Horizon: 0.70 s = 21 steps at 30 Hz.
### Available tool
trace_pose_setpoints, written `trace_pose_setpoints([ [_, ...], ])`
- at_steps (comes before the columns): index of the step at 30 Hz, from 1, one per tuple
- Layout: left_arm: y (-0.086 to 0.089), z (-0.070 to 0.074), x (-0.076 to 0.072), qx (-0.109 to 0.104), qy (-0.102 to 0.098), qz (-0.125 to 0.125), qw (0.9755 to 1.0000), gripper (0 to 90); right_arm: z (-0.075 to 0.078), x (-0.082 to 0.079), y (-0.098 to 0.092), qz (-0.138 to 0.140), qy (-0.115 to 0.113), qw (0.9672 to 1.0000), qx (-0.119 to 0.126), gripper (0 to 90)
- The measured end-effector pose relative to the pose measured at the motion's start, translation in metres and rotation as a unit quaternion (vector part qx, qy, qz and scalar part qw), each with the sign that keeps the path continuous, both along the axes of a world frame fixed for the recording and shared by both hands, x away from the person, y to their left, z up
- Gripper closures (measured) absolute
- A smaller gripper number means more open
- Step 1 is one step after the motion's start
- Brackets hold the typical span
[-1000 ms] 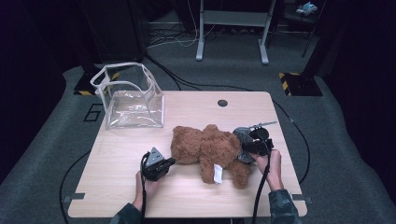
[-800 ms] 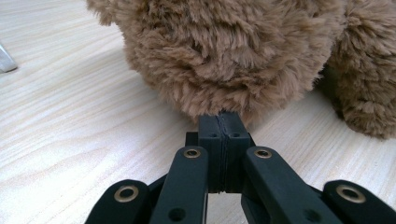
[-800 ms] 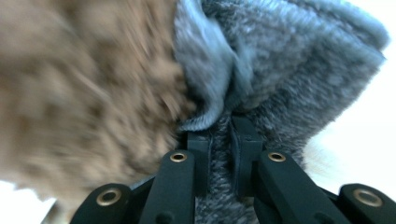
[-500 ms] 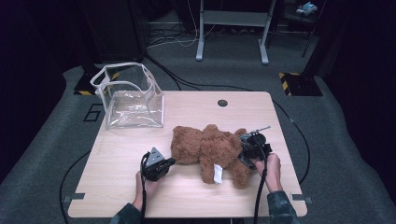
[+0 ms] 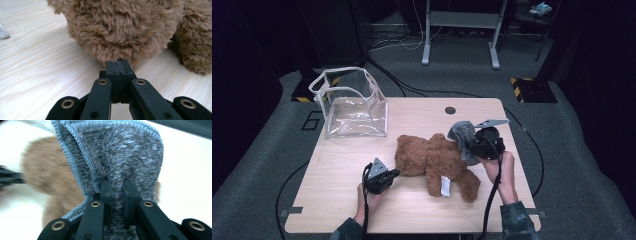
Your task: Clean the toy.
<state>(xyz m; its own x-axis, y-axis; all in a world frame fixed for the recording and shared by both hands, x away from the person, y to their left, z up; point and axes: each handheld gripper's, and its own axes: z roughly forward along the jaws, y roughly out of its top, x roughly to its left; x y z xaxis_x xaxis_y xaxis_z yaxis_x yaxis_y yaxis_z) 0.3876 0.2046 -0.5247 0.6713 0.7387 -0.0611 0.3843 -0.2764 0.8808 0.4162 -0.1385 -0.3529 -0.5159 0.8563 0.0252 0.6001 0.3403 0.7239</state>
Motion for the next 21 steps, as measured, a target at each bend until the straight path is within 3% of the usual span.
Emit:
trace_pose_setpoints([
  [4, 0.0, 0.0, 0.0, 0.001, -0.001, 0.0, 1.0, 89.3, 0.0, 0.005, 0.045, 0.053, 0.007, 0.9985, -0.008, 80.9],
  [5, 0.0, 0.0, 0.0, 0.001, -0.001, 0.0, 1.0, 89.3, 0.0, 0.005, 0.045, 0.053, 0.007, 0.9985, -0.008, 80.9],
  [6, 0.0, 0.0, 0.0, 0.0, 0.0, -0.001, 1.0, 89.3, -0.003, 0.009, 0.067, 0.078, 0.008, 0.9969, -0.012, 80.8],
  [12, 0.001, 0.0, 0.0, -0.002, 0.005, -0.005, 1.0, 89.3, -0.015, 0.015, 0.128, 0.141, 0.011, 0.9897, -0.022, 80.3],
  [13, 0.001, 0.0, 0.0, -0.002, 0.005, -0.005, 1.0, 89.3, -0.015, 0.015, 0.128, 0.141, 0.011, 0.9897, -0.022, 80.3],
  [14, 0.0, 0.0, 0.0, -0.005, 0.005, -0.002, 1.0, 89.3, -0.021, 0.016, 0.142, 0.157, 0.017, 0.9872, -0.022, 80.0],
  [16, 0.0, 0.0, 0.0, -0.004, 0.002, -0.001, 1.0, 89.3, -0.028, 0.018, 0.153, 0.165, 0.019, 0.9857, -0.028, 80.0],
  [21, 0.0, 0.0, 0.0, -0.002, 0.002, -0.002, 1.0, 89.4, -0.047, 0.021, 0.159, 0.155, 0.027, 0.9865, -0.046, 80.7],
])
